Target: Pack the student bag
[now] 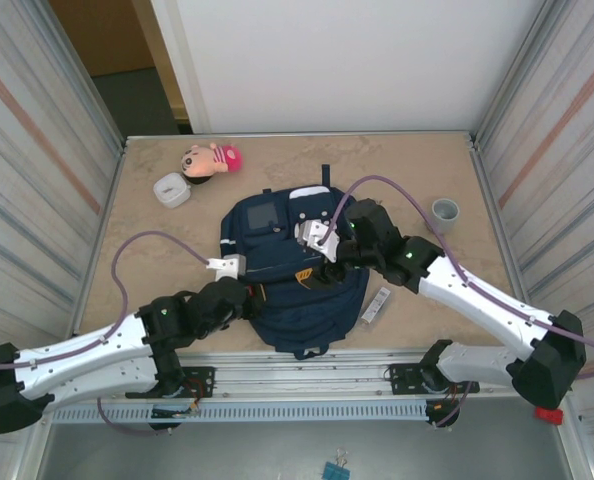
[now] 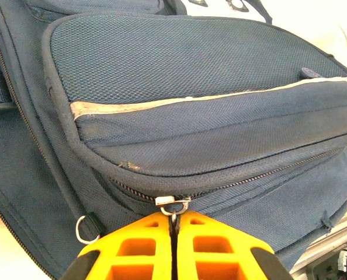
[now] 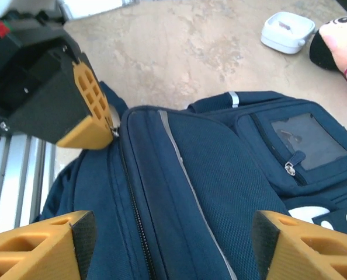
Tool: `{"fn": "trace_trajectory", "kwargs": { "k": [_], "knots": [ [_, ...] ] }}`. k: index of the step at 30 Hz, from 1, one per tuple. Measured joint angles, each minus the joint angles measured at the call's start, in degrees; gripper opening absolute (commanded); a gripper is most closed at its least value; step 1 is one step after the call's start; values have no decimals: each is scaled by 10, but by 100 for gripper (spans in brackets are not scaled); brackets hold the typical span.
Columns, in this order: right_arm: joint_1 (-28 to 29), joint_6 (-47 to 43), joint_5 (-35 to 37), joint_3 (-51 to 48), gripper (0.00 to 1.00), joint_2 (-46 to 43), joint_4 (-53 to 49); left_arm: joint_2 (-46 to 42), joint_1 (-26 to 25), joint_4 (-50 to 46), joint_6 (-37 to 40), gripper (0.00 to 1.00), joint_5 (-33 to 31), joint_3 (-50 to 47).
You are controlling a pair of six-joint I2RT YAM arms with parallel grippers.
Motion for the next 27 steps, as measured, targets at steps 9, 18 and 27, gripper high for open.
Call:
{"fn": "trace_trajectory", "kwargs": {
  "k": [9, 18, 27],
  "knots": [
    [0, -83, -17, 0, 72, 14, -1, -48, 28, -4, 49, 0, 28, -8],
    [23, -118, -15, 11, 70, 85, -11, -56, 33, 23, 100, 0, 62, -24],
    [37, -127, -14, 30, 13, 123, 1, -35, 33, 56, 122, 6, 92, -25]
  ]
}}
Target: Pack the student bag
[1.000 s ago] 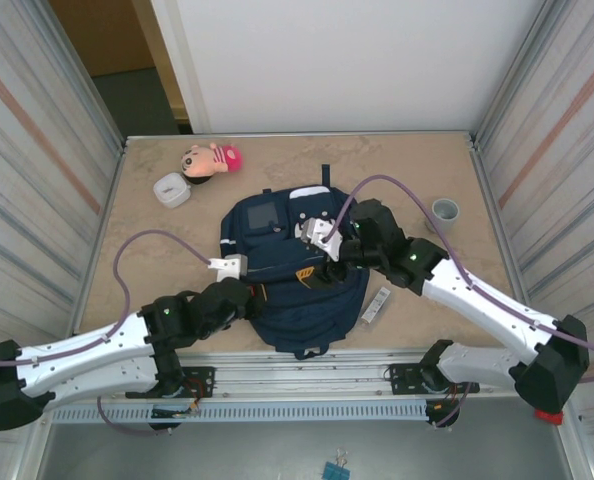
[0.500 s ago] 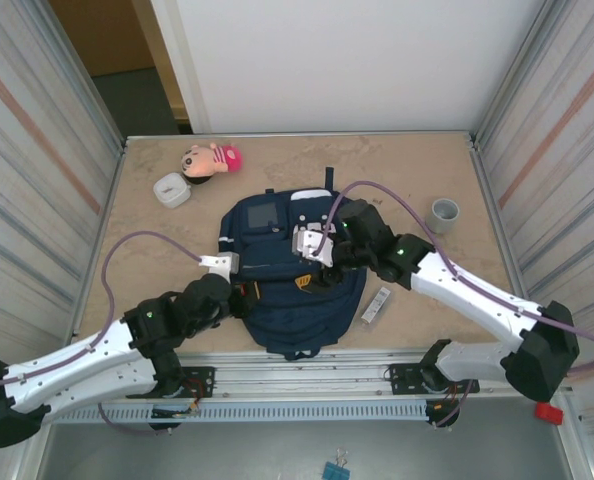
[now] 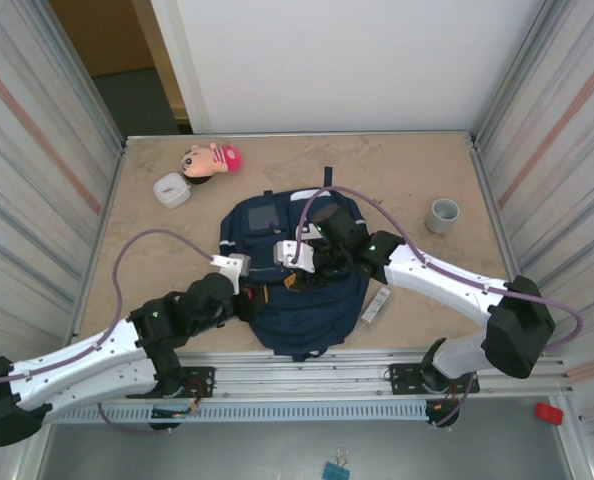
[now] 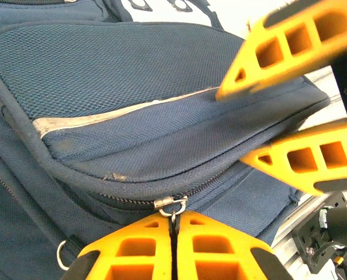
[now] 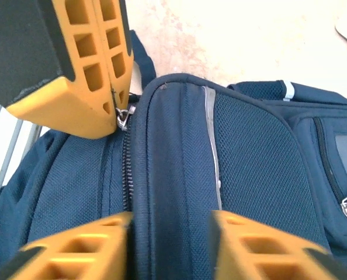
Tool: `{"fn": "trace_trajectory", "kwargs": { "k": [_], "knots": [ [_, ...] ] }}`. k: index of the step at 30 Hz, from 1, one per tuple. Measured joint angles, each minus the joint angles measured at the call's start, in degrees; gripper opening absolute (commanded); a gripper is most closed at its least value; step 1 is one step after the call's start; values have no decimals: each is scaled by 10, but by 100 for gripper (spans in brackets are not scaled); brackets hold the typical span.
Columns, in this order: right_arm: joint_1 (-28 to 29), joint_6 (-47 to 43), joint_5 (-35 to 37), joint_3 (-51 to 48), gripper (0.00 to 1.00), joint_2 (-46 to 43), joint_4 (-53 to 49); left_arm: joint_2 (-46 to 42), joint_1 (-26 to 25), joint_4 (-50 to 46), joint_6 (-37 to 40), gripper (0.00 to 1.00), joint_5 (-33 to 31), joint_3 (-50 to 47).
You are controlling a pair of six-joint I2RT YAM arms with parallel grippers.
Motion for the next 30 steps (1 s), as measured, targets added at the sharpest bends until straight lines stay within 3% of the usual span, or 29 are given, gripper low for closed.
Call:
{"fn": "trace_trajectory", "kwargs": {
  "k": [2, 7, 13, 21, 24, 30],
  "knots": [
    [0, 0, -2, 0, 0, 0, 1, 1, 0, 0, 0, 16, -3, 0],
    [-14, -11, -30, 0, 0, -1, -3, -10, 12, 3, -3, 28, -11, -5],
    [-22, -15, -52, 0, 0, -2, -13, -30, 26, 18, -3, 23, -6, -28],
    [-32, -15, -75, 1, 0, -2, -18, -20, 30, 30, 3, 38, 7, -29],
    [-36, -14, -83, 4, 0, -2, -26, -8, 30, 41, 9, 37, 18, -29],
    [-47, -14, -95, 7, 0, -2, -36, 11, 30, 55, 18, 11, 32, -29]
  ]
}}
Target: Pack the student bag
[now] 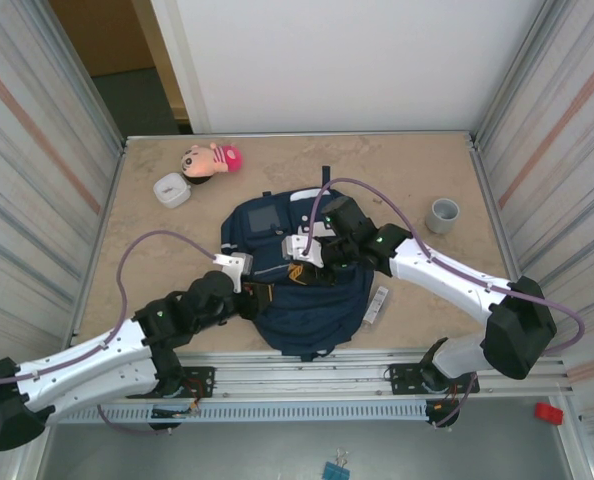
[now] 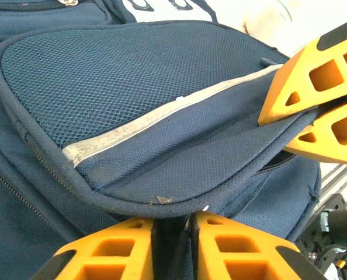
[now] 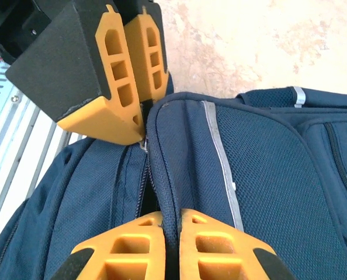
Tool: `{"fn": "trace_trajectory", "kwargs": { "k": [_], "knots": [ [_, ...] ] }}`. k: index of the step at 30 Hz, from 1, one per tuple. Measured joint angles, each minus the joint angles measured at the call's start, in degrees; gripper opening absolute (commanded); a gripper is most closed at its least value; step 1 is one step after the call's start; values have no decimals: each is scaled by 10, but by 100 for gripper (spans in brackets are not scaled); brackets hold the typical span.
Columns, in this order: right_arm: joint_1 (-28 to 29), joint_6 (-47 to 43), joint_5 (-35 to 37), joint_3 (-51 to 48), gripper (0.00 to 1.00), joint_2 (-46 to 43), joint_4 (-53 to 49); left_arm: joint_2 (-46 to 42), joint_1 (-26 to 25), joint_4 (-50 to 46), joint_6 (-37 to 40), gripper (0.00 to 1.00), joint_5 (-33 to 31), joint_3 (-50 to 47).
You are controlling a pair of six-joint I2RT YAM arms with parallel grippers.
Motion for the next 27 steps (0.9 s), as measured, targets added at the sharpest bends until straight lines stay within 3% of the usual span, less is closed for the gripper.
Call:
{"fn": "trace_trajectory", "kwargs": {
  "k": [4, 10, 12, 17, 21, 27],
  "knots": [
    [-12, 2, -8, 0, 0, -1, -1, -9, 0, 3, -6, 0, 0, 0],
    [-44, 2, -35, 0, 0, -15, -1, -75, 10, -10, -16, 0, -32, -18],
    [-43, 2, -39, 0, 8, -15, -3, -102, 11, -8, -14, 0, -31, -33],
    [-16, 5, -13, 2, 42, -16, -5, -139, 17, -9, 6, 0, -20, -68],
    [22, 14, 34, 3, 52, -14, 7, -134, 19, 0, 25, 0, -6, -75],
    [66, 15, 91, 14, 56, 19, 24, -102, 19, 7, 44, 0, 9, -62]
  ]
}}
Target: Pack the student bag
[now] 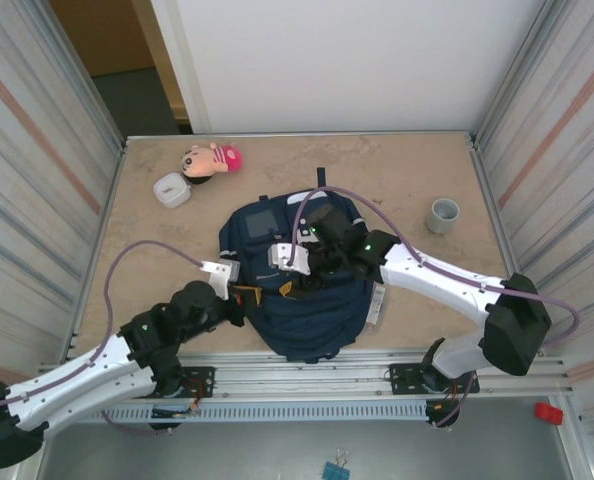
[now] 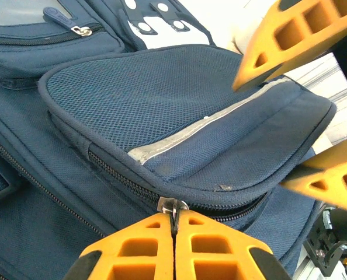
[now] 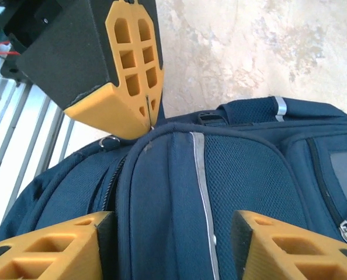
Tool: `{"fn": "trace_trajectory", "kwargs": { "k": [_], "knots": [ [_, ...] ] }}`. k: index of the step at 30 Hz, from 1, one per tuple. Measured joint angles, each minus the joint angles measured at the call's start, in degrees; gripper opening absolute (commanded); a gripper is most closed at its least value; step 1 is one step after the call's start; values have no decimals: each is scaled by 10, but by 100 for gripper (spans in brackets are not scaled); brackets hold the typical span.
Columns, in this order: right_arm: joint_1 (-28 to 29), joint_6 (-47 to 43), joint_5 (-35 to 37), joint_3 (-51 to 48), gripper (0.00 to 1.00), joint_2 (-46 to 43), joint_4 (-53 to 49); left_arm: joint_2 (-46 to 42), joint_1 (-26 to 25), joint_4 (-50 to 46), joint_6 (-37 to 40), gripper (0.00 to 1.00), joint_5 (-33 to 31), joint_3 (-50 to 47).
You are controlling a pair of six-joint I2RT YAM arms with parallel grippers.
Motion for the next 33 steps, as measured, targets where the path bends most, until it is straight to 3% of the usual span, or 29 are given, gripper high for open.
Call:
{"fn": "trace_trajectory", "kwargs": {
  "k": [6, 13, 15, 21, 26, 33],
  "knots": [
    [2, 0, 23, 4, 53, 18, 5, 17, 0, 2, 5, 0, 8, 10],
    [3, 2, 36, 4, 8, 17, 5, 10, 0, -5, 4, 0, -12, 10],
    [1, 1, 28, 4, 1, 14, 4, 4, 0, -17, -1, 0, -27, 13],
    [-27, 0, -36, 4, 0, -2, 5, -21, 3, -22, -7, 0, -59, 17],
    [-36, -13, -73, 4, 0, -8, 5, -22, 41, -23, -4, 0, -56, 20],
    [-45, -31, -97, 5, 0, -16, 13, 10, 151, -1, 5, 0, 48, 29]
  ]
}}
